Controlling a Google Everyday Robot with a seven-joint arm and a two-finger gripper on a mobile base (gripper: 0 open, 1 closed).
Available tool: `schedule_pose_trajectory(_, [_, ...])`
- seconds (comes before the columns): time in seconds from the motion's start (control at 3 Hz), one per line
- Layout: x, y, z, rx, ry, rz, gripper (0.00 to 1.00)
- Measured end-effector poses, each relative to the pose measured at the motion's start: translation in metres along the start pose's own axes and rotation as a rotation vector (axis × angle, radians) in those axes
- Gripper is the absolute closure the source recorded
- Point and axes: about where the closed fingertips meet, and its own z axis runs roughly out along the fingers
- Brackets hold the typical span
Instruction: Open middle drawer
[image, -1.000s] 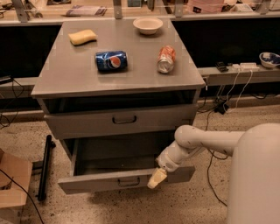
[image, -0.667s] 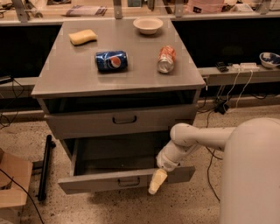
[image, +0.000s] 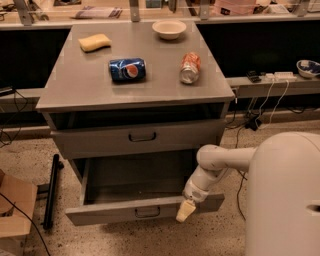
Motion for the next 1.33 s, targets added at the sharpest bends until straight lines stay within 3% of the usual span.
schedule_pose_trajectory(0.33, [-0.001, -0.001, -0.002, 0.000, 0.000, 0.000, 0.65])
schedule_pose_trajectory(0.67, [0.006, 0.021, -0.006, 0.008, -0.006, 0.044, 0.62])
schedule_pose_trajectory(1.0, [0.005, 0.020, -0.006, 0.007, -0.006, 0.045, 0.39])
schedule_pose_trajectory(1.33, [0.023, 0.049, 0.007, -0.035, 0.010, 0.091, 0.08])
